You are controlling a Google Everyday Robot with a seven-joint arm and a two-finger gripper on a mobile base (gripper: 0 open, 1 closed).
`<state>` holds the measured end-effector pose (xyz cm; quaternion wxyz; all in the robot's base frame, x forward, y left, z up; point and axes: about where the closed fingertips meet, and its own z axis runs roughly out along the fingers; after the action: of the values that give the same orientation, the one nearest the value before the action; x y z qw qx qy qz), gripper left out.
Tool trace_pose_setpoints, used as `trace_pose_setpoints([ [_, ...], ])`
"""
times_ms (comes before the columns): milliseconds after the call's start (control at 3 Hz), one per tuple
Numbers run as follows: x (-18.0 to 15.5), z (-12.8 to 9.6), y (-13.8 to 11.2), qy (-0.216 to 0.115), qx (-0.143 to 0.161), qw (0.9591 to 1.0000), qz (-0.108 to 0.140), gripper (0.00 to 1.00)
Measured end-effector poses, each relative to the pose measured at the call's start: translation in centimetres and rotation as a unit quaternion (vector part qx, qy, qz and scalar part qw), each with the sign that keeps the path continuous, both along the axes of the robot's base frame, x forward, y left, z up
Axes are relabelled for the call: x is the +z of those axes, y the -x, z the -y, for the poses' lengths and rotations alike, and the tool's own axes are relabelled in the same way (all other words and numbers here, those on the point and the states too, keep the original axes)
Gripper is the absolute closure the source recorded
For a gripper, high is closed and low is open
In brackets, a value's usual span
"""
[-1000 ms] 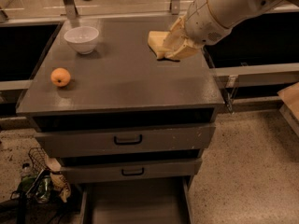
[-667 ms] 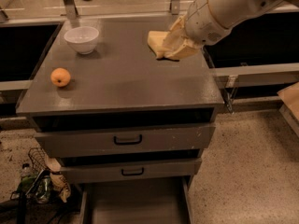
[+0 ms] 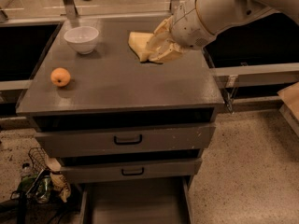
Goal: Place sponge into bottom drawer
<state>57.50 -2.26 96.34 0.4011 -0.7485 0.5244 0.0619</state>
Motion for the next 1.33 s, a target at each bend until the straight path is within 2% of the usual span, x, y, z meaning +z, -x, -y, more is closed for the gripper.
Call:
trace_pose_setpoints([
  [333,0.4,-1.9,3.0,-0.019,0.050,0.9985,0.006,1.00],
  [667,1.1,-2.6,6.0,-0.024,0.086,0.9960,0.012,1.00],
  [1000,1.2,-2.9,9.4,-0.015,0.127,0.9916,0.021,1.00],
  [1333,0.3,-1.3,11.7,0.005,0.136,0.9905,0.023,1.00],
])
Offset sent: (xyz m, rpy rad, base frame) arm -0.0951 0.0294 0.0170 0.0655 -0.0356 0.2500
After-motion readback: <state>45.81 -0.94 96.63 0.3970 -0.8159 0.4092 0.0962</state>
